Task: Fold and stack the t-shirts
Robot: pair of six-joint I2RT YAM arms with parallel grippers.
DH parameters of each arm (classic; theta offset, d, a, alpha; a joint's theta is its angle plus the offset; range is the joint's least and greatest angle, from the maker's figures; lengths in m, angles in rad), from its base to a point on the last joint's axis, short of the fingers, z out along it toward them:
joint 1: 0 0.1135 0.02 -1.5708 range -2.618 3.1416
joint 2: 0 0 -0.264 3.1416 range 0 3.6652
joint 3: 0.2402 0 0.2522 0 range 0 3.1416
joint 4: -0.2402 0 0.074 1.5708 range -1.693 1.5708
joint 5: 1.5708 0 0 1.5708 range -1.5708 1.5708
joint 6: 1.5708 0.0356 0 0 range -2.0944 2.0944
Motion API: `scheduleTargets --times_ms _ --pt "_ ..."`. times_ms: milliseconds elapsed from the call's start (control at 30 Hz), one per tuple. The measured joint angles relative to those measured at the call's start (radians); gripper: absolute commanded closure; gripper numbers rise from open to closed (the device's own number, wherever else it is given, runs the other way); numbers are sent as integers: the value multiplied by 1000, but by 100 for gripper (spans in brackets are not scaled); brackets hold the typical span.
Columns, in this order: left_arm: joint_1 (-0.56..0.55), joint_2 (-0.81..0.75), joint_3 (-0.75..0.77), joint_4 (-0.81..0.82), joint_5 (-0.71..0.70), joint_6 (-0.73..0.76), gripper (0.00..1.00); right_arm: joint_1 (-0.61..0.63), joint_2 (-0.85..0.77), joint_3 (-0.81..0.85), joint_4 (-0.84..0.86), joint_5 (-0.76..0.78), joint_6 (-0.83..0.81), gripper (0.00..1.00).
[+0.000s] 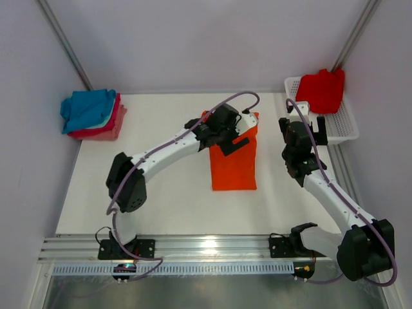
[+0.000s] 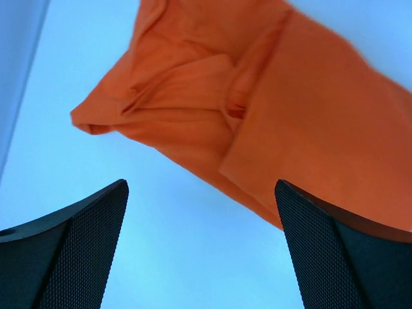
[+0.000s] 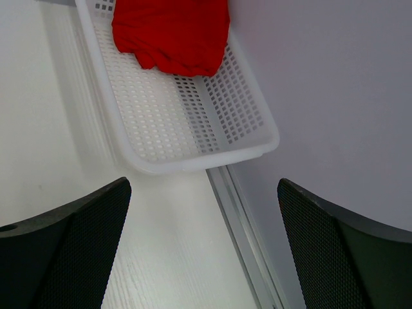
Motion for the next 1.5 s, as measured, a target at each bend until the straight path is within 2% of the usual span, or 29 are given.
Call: scheduleTargets --times_ms 200,300,367,567,733,1267,1500 --pt "-1 -303 -167 -121 329 -36 8 -6 -50 -12 30 19 -11 1" --pt "-12 -347 -257 -144 417 -39 8 -7 -47 -12 34 23 -11 1" --pt "-27 -325 -302 -157 436 -38 2 -7 -42 -12 34 23 -12 1" --pt "-154 -235 -395 -167 385 -26 1 -8 -33 -12 34 23 -15 1" --pt "-257 -202 -405 -137 342 -16 1 -9 -24 -13 35 23 -15 1" --pt "-266 -97 -407 36 92 20 1 -12 -10 -13 34 22 -18 1" --pt "-266 -30 -407 85 42 23 1 -13 -10 -13 34 20 -18 1"
